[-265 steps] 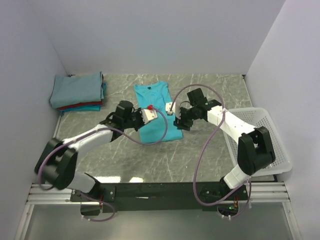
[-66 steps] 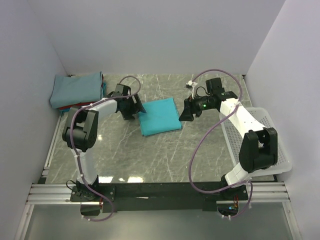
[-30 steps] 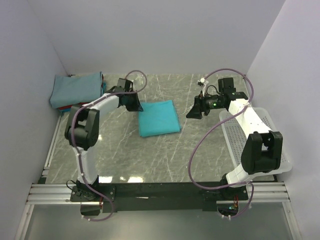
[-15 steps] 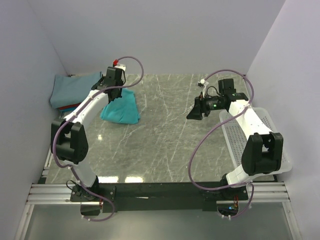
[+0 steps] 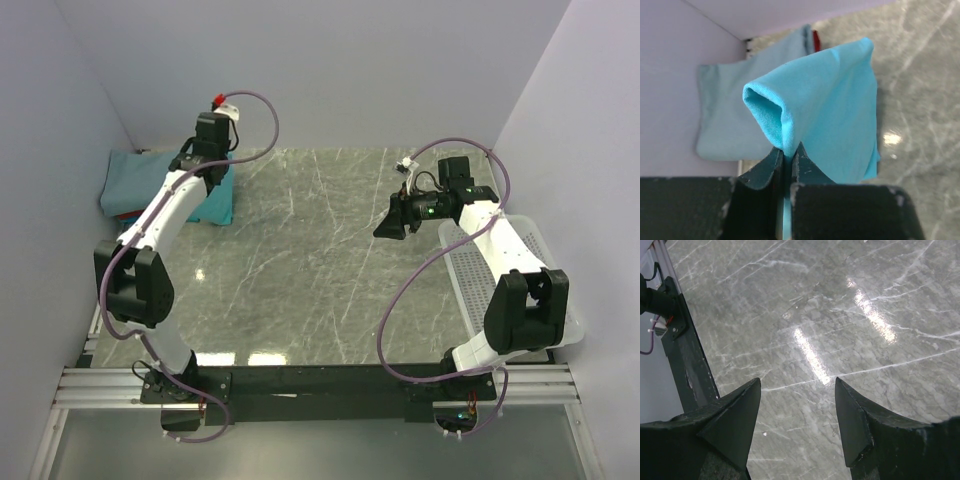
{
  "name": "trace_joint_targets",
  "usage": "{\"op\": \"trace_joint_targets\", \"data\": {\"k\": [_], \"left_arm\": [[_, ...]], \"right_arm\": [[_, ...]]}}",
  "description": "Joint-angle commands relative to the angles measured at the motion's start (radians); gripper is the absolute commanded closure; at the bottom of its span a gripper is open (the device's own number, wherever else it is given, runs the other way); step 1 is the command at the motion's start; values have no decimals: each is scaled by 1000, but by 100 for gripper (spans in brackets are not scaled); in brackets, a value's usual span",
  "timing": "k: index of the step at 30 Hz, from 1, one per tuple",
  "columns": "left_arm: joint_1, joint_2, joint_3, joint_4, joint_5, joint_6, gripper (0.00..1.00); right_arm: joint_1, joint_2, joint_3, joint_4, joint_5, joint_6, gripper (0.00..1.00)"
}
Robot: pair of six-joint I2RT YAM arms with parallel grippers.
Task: Fold and stack the t-shirts
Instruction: Neatly place the folded tshirt to the corner
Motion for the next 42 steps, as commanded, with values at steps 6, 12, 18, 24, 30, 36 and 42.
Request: {"op": "trace_joint_targets", "data": {"k": [6, 12, 18, 24, 30, 36, 42], "left_arm": [[23, -89, 141, 90, -24, 77, 100], [52, -101, 189, 115, -18, 86, 100], [83, -97, 232, 113, -4, 111, 100], [109, -88, 232, 130, 2, 125, 100], [152, -63, 232, 119, 77, 122, 100], [192, 1, 258, 124, 101, 106, 100], [237, 96, 341, 107, 141, 87, 100]], "right_arm": [[-3, -54, -5, 14, -10, -7, 33], [-3, -57, -4, 10, -17, -10, 33], [-5, -57, -7, 11, -3, -17, 33], [-3, -49, -5, 5, -3, -22, 33], [-3, -35, -2, -4, 3, -33, 33], [-5, -34, -2, -6, 10, -37, 33], [-5, -24, 1, -13, 16, -45, 33]]}}
